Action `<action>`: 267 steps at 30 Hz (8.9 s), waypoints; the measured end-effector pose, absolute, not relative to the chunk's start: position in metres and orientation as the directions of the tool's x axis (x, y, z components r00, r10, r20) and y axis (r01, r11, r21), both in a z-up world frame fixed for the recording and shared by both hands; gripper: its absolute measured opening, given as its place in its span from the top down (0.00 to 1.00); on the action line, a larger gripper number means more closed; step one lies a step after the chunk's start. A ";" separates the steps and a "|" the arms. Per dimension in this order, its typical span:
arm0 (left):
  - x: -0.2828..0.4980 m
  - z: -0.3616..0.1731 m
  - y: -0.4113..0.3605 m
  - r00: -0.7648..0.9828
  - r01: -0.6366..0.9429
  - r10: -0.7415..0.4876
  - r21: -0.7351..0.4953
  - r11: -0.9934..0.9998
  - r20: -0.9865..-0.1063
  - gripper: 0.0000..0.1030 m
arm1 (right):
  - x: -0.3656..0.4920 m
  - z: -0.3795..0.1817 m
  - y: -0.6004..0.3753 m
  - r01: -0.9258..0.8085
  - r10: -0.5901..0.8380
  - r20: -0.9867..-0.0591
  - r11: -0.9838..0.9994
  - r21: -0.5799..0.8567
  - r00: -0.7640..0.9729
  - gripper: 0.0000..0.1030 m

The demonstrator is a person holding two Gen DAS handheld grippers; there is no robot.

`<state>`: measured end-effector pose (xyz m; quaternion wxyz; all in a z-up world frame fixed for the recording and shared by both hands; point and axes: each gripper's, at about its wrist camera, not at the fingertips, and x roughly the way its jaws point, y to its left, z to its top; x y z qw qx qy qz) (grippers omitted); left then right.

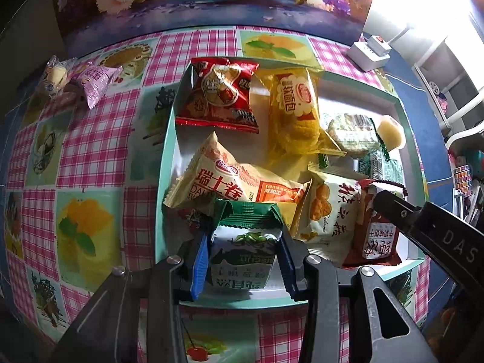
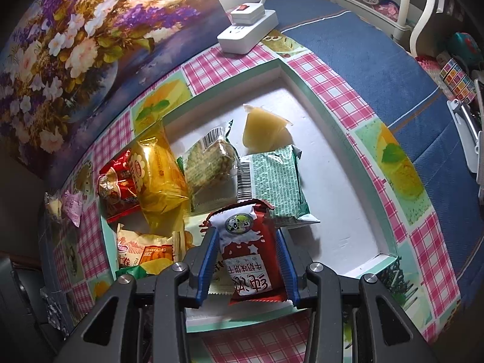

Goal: Organize snacks
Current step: 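Lower both boxes into the tray and open both tools to release them, then move both open tools back toward the bun and pink Swiss roll pack, then grasp the clear-wrapped bun with the left tool while the right tool grasps the pink Swiss roll pack, then carry the bun and pink Swiss roll pack over the white tray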

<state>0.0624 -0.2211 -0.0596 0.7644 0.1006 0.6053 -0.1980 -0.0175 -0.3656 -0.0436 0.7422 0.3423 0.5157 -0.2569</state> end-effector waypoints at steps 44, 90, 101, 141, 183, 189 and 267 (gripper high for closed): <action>0.114 -0.007 -0.091 0.433 -0.036 -0.033 -0.053 0.998 -0.901 0.08 | -0.004 0.003 -0.335 0.636 -0.082 -0.901 0.735 0.234 0.426 0.05; 0.141 -0.036 0.030 0.403 -0.218 0.040 -0.054 0.974 -0.914 0.06 | 0.072 -0.013 -0.195 0.286 0.039 -0.850 0.933 0.220 0.526 0.00; 0.165 -0.039 0.035 0.437 -0.142 0.015 -0.053 0.988 -0.899 0.06 | 0.100 -0.019 -0.172 0.219 0.084 -0.846 0.948 0.231 0.527 0.00; 0.302 -0.030 0.067 0.409 0.121 -0.140 -0.099 0.988 -0.902 0.06 | 0.236 -0.046 -0.147 0.127 0.031 -0.929 0.988 0.083 0.368 0.00; 0.394 -0.079 0.034 0.389 -0.075 -0.214 -0.262 0.962 -0.896 0.17 | 0.329 -0.097 -0.126 0.015 -0.008 -0.938 1.000 -0.003 0.347 0.48; 0.391 -0.075 0.027 0.393 -0.039 -0.217 -0.251 0.967 -0.893 0.39 | 0.330 -0.093 -0.135 0.029 0.004 -0.939 0.999 0.015 0.344 0.54; 0.104 0.040 -0.157 0.467 0.168 -0.258 -0.202 0.965 -0.846 0.50 | 0.035 0.036 -0.283 0.501 -0.127 -0.850 0.847 0.175 0.512 0.59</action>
